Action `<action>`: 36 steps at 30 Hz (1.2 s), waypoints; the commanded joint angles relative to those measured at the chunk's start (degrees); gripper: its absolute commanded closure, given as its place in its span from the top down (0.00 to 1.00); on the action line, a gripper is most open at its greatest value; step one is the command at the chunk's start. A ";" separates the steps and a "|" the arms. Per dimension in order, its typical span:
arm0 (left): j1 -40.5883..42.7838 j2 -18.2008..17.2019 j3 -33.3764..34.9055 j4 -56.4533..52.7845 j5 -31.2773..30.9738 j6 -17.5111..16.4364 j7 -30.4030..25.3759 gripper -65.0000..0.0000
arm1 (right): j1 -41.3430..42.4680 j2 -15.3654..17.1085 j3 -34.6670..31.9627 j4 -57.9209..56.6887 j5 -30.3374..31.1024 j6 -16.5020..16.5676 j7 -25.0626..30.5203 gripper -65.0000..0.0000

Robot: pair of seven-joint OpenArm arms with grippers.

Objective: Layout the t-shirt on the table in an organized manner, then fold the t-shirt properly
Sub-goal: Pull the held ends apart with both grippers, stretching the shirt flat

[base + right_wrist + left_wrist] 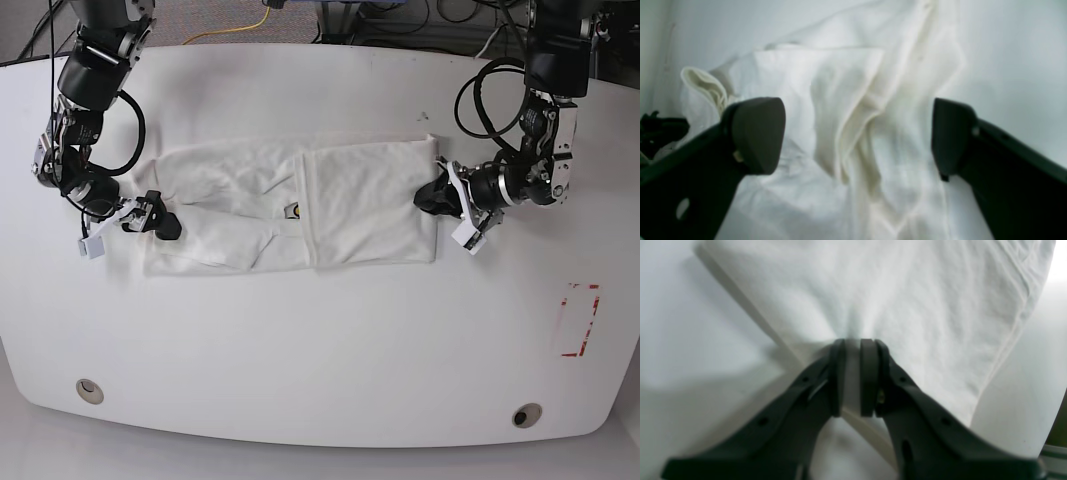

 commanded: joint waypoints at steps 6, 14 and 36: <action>0.00 -0.93 -0.13 -0.07 3.57 1.08 3.23 0.11 | -1.82 -1.57 0.11 4.32 -0.91 -0.51 -2.80 1.00; 0.00 -0.93 -0.13 -0.07 3.57 1.08 3.23 0.11 | -1.99 -1.93 -0.15 4.15 -1.00 -0.51 -2.80 0.98; 0.00 0.56 -0.04 -0.07 3.66 1.08 3.23 0.11 | -2.17 -2.54 0.11 17.42 -0.91 -0.51 -6.22 0.00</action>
